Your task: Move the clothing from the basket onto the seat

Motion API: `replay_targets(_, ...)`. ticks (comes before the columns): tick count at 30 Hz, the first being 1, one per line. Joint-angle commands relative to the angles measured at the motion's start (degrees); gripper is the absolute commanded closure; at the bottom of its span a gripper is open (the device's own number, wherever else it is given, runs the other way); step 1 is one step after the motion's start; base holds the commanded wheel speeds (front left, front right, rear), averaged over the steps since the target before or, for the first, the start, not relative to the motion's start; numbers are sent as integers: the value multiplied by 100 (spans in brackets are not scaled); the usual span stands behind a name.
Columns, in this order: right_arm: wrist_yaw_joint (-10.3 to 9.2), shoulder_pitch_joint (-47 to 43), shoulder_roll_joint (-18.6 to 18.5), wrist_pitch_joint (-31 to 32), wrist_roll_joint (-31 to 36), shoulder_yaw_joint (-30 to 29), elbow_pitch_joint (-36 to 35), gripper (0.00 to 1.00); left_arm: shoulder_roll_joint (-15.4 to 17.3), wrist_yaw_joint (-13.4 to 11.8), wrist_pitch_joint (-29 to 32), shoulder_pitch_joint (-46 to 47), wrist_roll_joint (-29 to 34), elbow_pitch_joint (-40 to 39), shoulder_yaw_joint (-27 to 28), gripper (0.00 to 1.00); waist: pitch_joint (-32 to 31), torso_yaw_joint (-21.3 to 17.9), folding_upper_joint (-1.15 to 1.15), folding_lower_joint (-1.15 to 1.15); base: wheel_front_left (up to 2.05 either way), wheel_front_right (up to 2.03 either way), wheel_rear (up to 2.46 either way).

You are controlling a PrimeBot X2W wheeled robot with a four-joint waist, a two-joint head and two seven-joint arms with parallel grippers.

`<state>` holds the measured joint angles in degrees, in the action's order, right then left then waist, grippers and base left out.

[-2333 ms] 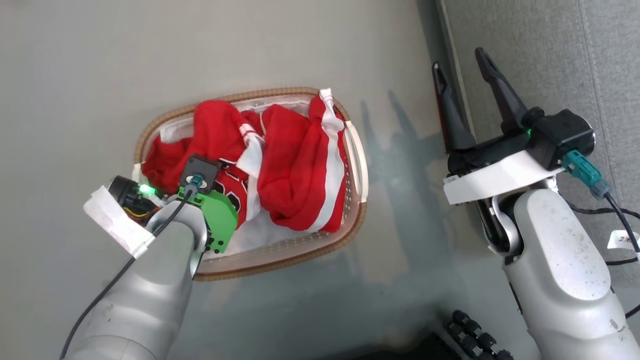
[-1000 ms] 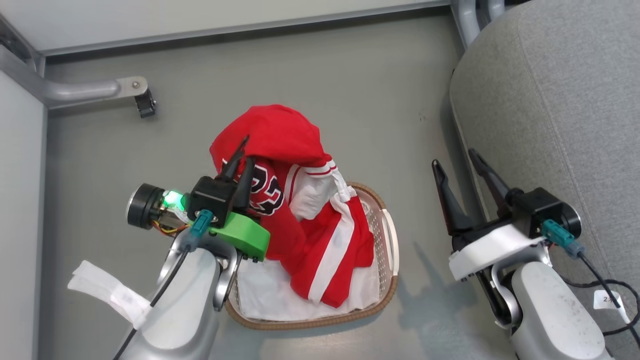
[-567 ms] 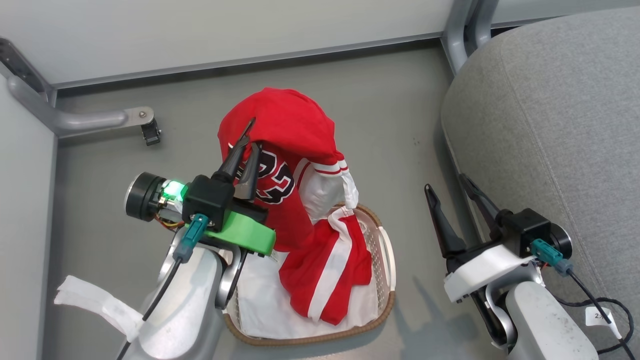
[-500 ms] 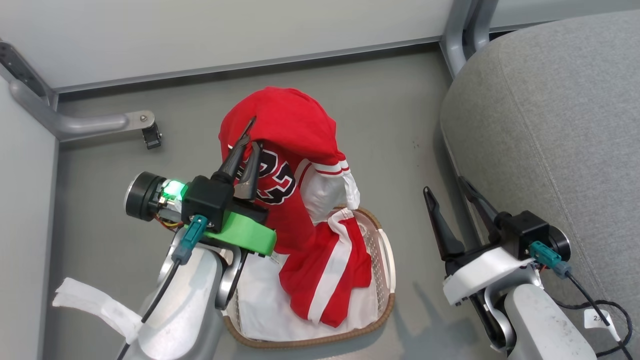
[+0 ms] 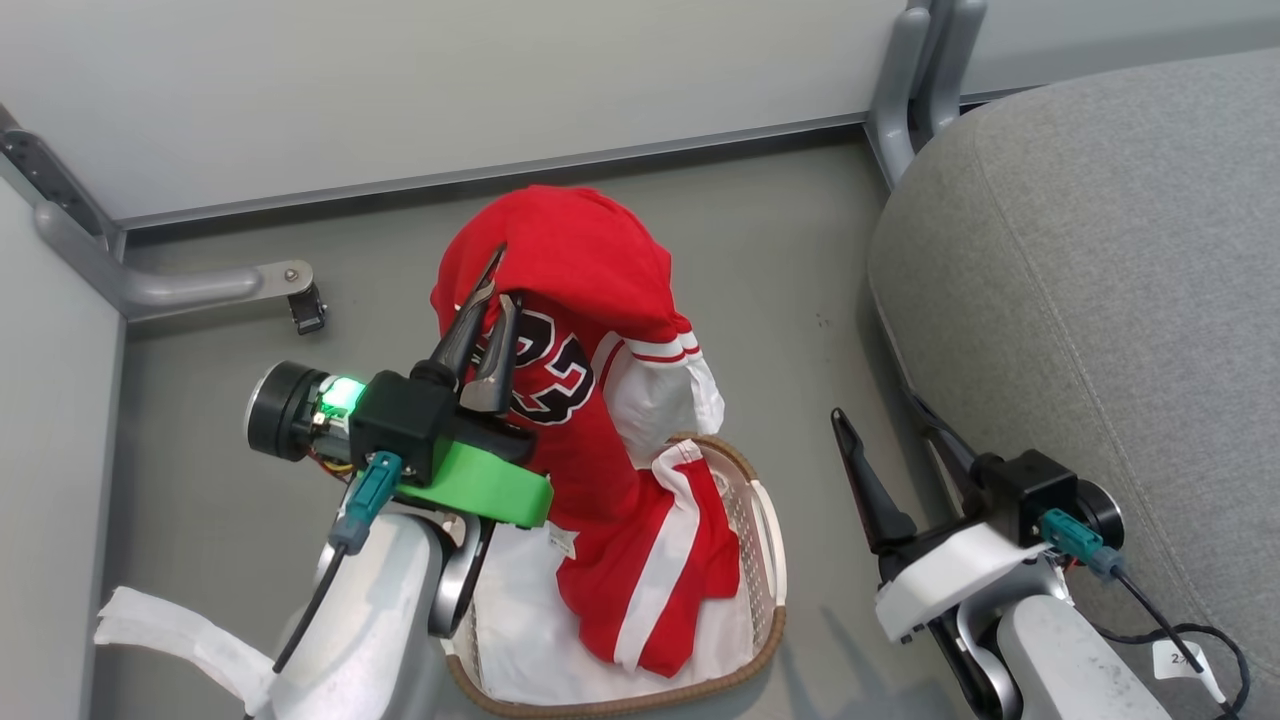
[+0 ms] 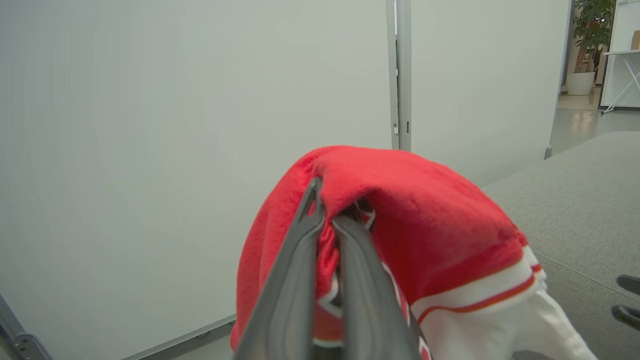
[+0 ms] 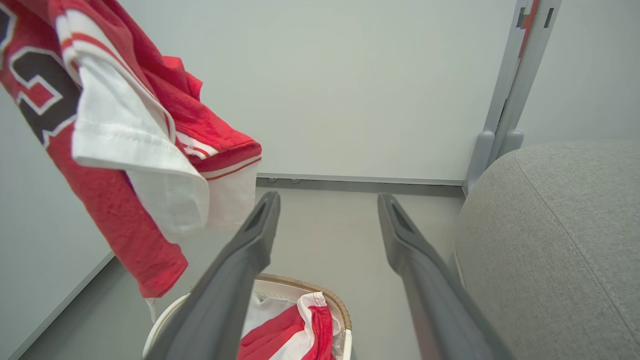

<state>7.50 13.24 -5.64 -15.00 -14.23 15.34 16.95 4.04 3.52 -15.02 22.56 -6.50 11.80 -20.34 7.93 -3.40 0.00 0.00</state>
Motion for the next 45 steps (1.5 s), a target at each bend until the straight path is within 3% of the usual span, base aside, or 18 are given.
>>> replay_targets(1,-2,-95,-17,-27,-23,29,6,0,-22,-12,-23,-95,-18,-20,30,100,-9,7,0,0,0,0,0)
replay_targets(18,-3,978,-163,-27,-340,1623,-501,0,-57,31,-23,70,-31,56,23,100,135,123,0,0,0,0,0)
replay_targets(32,-3,1980,-102,-27,-380,2555,527,0,-96,62,-23,182,-107,122,-236,100,213,357,0,0,0,0,0)
replay_targets(45,-3,2462,204,-27,-248,2874,1292,0,-108,-7,-23,287,-296,137,-613,100,267,576,0,0,0,0,0)
